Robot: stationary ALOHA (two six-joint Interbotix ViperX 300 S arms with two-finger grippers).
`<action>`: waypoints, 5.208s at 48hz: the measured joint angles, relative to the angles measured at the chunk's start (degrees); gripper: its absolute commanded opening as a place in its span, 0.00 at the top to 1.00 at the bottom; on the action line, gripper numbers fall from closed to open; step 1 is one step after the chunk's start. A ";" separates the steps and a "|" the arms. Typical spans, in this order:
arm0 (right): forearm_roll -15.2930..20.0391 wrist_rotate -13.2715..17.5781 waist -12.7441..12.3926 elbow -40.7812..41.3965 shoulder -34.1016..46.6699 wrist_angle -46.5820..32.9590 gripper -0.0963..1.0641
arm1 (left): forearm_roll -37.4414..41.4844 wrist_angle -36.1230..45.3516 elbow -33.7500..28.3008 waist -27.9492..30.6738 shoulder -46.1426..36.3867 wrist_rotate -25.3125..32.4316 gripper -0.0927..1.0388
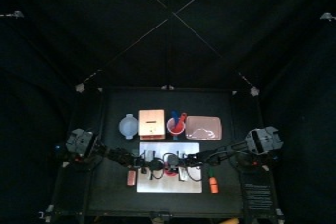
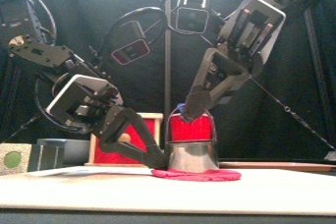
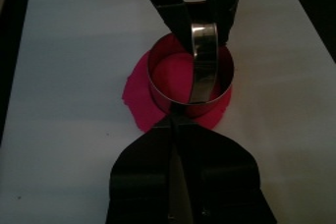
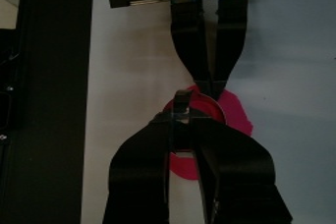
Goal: Get the cutter from the drawer then cut the dough then place the extra dough in the bowl
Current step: Place the extra dough in the bowl
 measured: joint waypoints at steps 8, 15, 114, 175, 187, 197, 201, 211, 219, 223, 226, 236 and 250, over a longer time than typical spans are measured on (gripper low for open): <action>-1.05 -0.09 0.09 -0.18 -0.79 0.97 0.50 | 0.00 0.09 0.00 0.09 0.00 0.00 0.49; -2.46 -0.09 -0.26 -0.26 -3.96 2.20 0.50 | 0.00 0.18 0.00 0.09 0.00 -0.18 0.49; -2.90 1.41 -3.78 14.94 -18.98 1.93 0.02 | -2.20 1.41 3.34 5.89 -7.12 0.00 0.30; -3.78 1.32 -4.75 12.66 -12.22 -1.41 0.02 | 1.85 16.00 -3.34 8.35 -2.46 -0.09 0.38; -3.96 1.32 -5.19 12.66 -12.22 -1.41 0.02 | 2.64 16.17 -3.34 8.26 -2.55 -0.09 0.43; -3.78 1.32 -5.45 12.30 -12.22 -1.32 0.02 | 3.16 16.17 -3.34 8.17 -2.81 -0.09 0.44; -3.78 1.23 -5.54 12.13 -12.22 -1.32 0.02 | 3.34 16.44 -3.16 8.09 -3.60 -0.09 0.44; -3.96 1.32 -5.98 12.04 -12.22 -0.62 0.02 | 6.94 18.11 -2.55 8.09 -12.04 -0.09 0.44; -4.04 1.14 -6.24 11.34 -12.30 1.32 0.02 | 10.20 18.28 -0.53 8.53 -20.83 -0.09 0.44; -4.48 1.23 -6.33 10.81 -12.30 2.29 0.02 | 11.87 18.54 1.76 9.76 -24.70 -0.09 0.44; -5.10 1.23 -6.33 10.55 -12.22 2.64 0.02 | 12.57 18.72 3.16 11.51 -27.33 0.00 0.44; -6.68 1.23 -6.59 10.11 -12.13 2.81 0.02 | 14.50 21.36 8.17 19.16 -36.47 -0.09 0.44; -8.53 1.23 -8.00 9.84 -11.95 2.37 0.02 | 15.29 25.49 14.59 27.16 -50.71 0.00 0.44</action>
